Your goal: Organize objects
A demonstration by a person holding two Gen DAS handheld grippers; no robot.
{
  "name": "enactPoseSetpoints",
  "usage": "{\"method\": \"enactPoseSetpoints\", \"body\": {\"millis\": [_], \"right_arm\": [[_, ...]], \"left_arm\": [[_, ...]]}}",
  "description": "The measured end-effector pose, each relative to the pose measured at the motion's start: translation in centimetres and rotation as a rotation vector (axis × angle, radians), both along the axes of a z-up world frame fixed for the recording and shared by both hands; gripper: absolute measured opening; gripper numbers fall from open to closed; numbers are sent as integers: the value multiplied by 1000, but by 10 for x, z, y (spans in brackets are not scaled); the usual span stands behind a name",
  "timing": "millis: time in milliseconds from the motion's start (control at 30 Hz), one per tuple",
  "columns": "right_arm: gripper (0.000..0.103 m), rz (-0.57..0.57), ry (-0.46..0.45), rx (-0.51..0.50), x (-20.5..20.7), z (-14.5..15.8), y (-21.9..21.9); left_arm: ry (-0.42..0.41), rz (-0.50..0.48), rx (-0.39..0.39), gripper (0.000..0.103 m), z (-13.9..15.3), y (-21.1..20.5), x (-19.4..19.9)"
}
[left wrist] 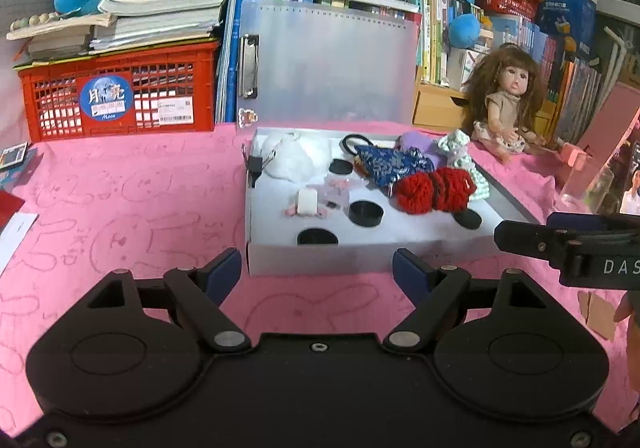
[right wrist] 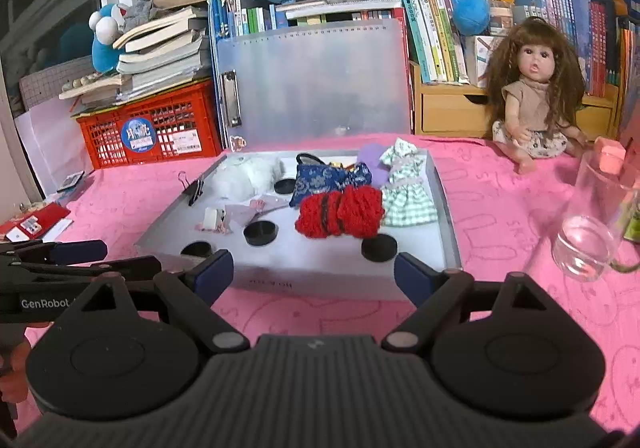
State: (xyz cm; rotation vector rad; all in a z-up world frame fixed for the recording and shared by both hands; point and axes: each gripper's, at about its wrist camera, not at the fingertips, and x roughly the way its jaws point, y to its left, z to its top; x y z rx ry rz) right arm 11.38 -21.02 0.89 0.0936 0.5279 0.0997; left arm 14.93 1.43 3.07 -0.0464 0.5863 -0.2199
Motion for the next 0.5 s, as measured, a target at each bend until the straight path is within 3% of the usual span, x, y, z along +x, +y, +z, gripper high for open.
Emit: {"method": "enactPoseSetpoints", "body": {"millis": [500], "right_arm": [[94,-17,57,-71,-5,-33,7]], "left_arm": [[71,48,37,87,-35,-8,-1]]}}
